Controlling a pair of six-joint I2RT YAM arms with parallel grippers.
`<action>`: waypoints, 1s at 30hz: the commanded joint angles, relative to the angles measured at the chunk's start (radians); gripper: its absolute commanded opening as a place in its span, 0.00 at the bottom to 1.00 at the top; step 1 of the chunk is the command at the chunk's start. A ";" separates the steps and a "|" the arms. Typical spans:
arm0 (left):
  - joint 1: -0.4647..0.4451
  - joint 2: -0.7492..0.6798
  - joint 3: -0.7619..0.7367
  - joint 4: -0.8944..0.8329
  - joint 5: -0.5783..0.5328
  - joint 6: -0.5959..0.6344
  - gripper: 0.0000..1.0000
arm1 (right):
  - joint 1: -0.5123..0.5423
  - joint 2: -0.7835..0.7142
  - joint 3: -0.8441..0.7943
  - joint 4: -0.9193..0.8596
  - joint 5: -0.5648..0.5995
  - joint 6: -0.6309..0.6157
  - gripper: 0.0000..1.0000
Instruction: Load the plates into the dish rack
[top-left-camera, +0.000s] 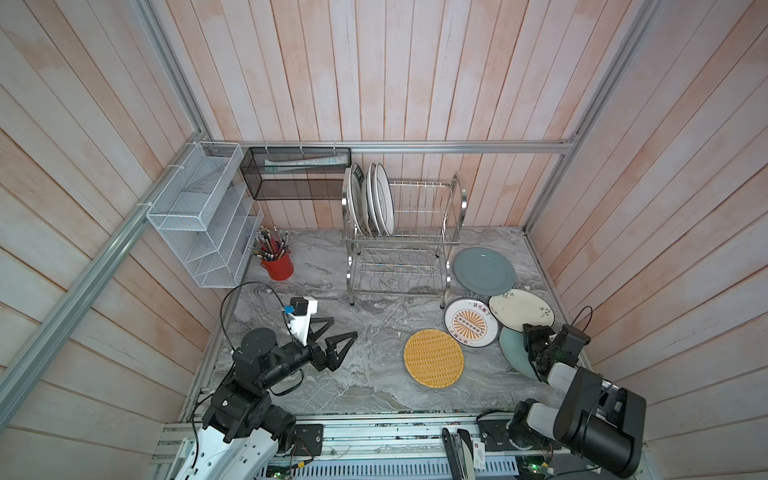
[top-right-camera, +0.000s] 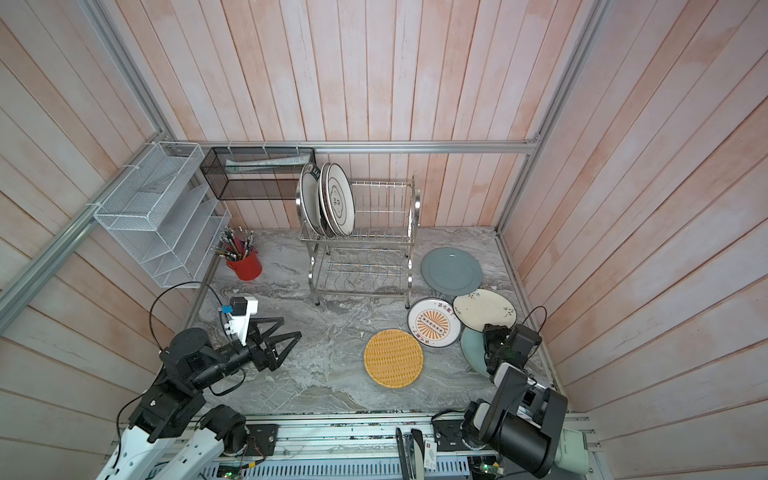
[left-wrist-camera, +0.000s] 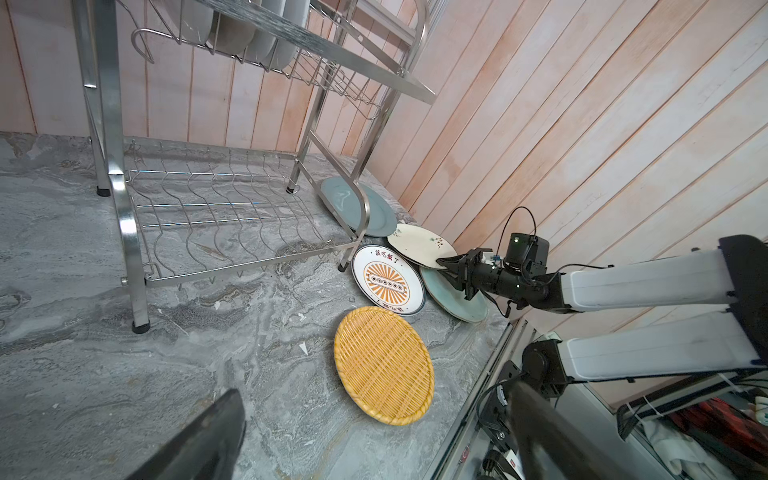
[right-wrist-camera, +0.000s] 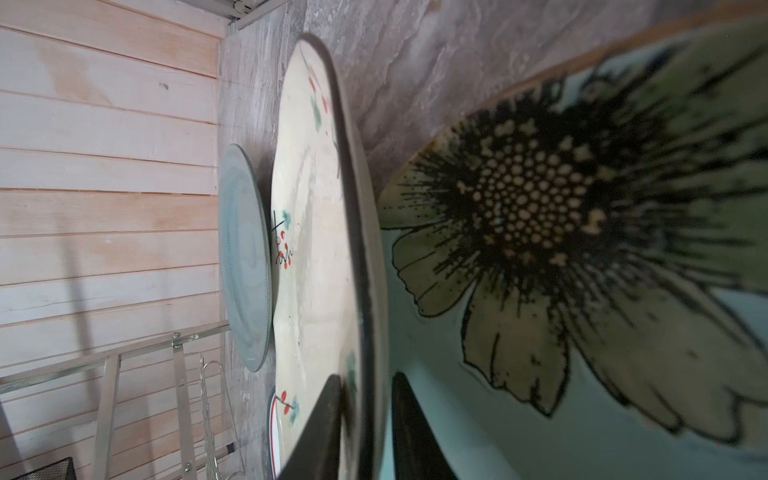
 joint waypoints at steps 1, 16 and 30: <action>-0.003 0.001 -0.011 0.008 -0.007 0.016 1.00 | -0.004 -0.013 0.014 0.018 0.011 -0.001 0.17; -0.002 0.018 -0.010 0.005 -0.018 0.018 1.00 | -0.004 -0.069 0.048 -0.002 0.010 -0.005 0.00; -0.003 0.023 -0.009 0.001 -0.036 0.018 1.00 | -0.005 -0.310 0.161 -0.326 0.159 -0.046 0.00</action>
